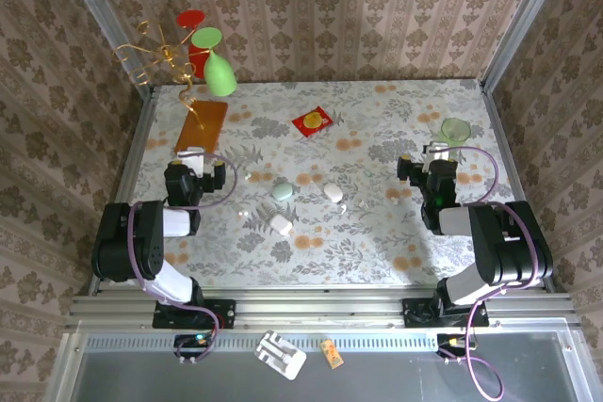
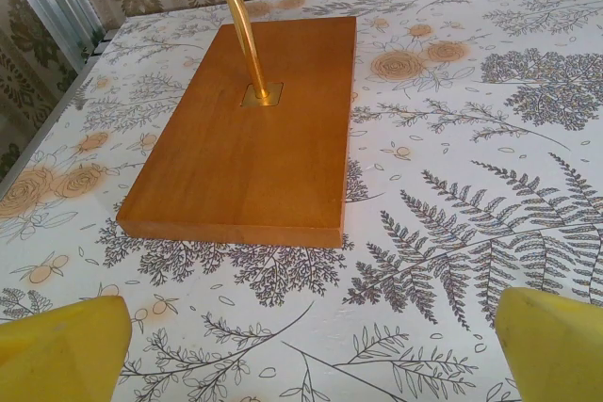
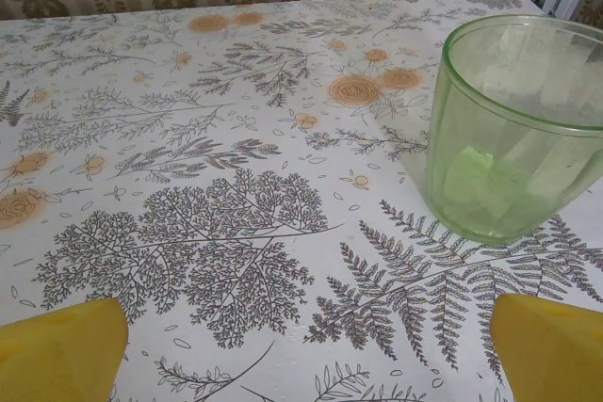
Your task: Insert wireless bluetooth earbuds into charging case
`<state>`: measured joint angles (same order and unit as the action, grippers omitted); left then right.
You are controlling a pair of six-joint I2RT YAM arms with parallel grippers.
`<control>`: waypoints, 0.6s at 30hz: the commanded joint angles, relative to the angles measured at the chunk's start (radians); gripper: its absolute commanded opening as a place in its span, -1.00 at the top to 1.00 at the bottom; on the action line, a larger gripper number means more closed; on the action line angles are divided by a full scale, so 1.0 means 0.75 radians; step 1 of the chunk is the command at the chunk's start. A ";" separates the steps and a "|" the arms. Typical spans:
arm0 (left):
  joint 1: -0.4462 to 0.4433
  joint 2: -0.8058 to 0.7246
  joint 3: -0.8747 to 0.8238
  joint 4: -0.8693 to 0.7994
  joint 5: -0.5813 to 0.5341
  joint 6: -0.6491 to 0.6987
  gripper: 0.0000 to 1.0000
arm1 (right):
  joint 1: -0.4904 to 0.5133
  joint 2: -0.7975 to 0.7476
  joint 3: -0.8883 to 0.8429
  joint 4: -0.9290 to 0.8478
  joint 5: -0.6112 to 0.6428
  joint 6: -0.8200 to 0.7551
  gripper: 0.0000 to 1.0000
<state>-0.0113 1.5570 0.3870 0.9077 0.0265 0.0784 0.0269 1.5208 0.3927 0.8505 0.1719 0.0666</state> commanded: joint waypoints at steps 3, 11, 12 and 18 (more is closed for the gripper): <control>0.005 -0.004 0.013 -0.004 -0.005 -0.013 -1.00 | 0.007 0.012 0.000 0.042 0.024 -0.006 -1.00; 0.005 -0.002 0.014 -0.004 -0.004 -0.013 -1.00 | 0.007 0.012 0.000 0.044 0.024 -0.005 -1.00; 0.005 -0.003 0.013 -0.004 -0.004 -0.013 -1.00 | 0.007 0.012 0.000 0.044 0.024 -0.003 -1.00; 0.005 -0.004 0.011 0.000 -0.020 -0.021 -1.00 | 0.007 0.013 0.000 0.040 0.024 -0.005 -1.00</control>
<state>-0.0113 1.5570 0.3870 0.9081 0.0235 0.0780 0.0269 1.5208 0.3927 0.8501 0.1719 0.0666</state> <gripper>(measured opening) 0.999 0.999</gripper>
